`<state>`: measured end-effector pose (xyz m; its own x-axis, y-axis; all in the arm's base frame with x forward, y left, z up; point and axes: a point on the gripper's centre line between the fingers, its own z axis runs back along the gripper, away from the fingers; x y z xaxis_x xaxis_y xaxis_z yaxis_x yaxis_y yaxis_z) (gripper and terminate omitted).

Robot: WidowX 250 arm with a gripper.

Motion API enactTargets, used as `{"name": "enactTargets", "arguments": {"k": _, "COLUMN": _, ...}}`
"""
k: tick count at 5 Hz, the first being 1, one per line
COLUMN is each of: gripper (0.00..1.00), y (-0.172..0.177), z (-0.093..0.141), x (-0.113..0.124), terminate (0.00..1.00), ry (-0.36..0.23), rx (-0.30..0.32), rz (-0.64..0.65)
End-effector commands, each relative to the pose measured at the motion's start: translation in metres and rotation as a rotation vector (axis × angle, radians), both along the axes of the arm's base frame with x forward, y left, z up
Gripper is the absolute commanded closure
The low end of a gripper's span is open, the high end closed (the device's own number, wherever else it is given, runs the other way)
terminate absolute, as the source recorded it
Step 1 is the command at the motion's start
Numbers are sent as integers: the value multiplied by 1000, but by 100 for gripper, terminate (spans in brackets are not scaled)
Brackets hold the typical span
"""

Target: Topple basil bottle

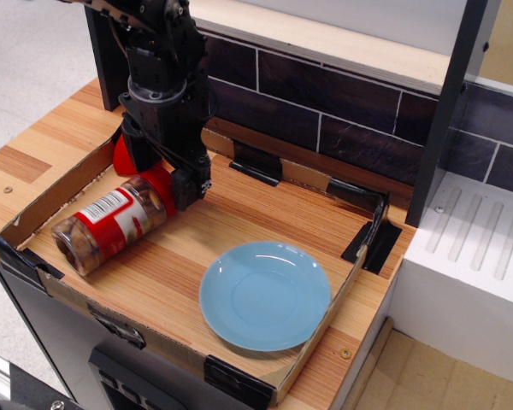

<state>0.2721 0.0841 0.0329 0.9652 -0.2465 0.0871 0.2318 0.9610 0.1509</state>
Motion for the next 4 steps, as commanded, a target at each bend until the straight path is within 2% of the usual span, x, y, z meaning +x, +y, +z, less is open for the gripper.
{"name": "enactTargets", "arguments": {"k": 1, "gripper": 0, "y": 4, "z": 44, "x": 12, "terminate": 0, "ry": -61, "rx": -33, "rz": 37}}
{"name": "enactTargets", "arguments": {"k": 2, "gripper": 0, "y": 0, "z": 55, "x": 12, "terminate": 0, "ry": -75, "rx": -20, "rz": 40}}
{"name": "enactTargets", "arguments": {"k": 3, "gripper": 0, "y": 0, "z": 55, "x": 12, "terminate": 0, "ry": -75, "rx": -20, "rz": 40}}
{"name": "enactTargets", "arguments": {"k": 4, "gripper": 0, "y": 0, "z": 55, "x": 12, "terminate": 100, "ry": -75, "rx": -20, "rz": 40}}
